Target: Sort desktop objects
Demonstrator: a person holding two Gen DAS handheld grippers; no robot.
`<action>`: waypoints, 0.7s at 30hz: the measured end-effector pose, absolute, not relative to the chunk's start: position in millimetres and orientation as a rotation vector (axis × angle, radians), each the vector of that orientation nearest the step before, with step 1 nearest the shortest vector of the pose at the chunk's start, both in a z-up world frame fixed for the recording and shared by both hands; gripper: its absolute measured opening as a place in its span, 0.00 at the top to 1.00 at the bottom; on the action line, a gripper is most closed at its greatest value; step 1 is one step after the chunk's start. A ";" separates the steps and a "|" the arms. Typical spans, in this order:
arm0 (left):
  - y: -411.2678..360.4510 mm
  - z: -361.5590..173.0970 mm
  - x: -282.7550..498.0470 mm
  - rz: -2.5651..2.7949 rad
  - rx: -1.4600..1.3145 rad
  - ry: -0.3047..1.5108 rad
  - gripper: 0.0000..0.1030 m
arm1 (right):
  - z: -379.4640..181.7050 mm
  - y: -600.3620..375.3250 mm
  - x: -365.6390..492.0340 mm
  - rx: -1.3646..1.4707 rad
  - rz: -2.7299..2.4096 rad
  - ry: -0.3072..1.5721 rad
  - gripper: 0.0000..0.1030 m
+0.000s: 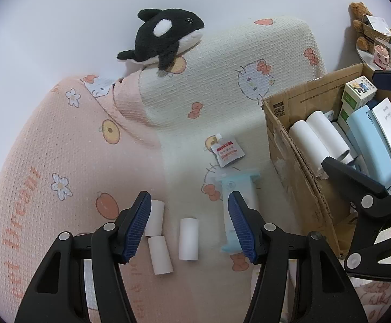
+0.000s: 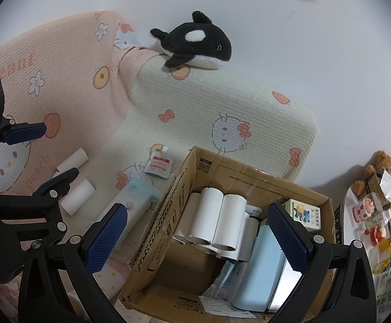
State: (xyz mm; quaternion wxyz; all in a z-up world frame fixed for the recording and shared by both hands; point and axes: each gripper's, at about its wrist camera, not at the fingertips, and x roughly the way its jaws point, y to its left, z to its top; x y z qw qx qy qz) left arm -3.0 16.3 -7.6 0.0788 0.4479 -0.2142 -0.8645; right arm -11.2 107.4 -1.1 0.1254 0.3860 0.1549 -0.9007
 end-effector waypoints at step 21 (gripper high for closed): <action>20.6 -10.4 -5.5 -2.609 1.352 -0.642 0.38 | -3.2 109.5 -13.9 1.149 -2.655 0.483 0.00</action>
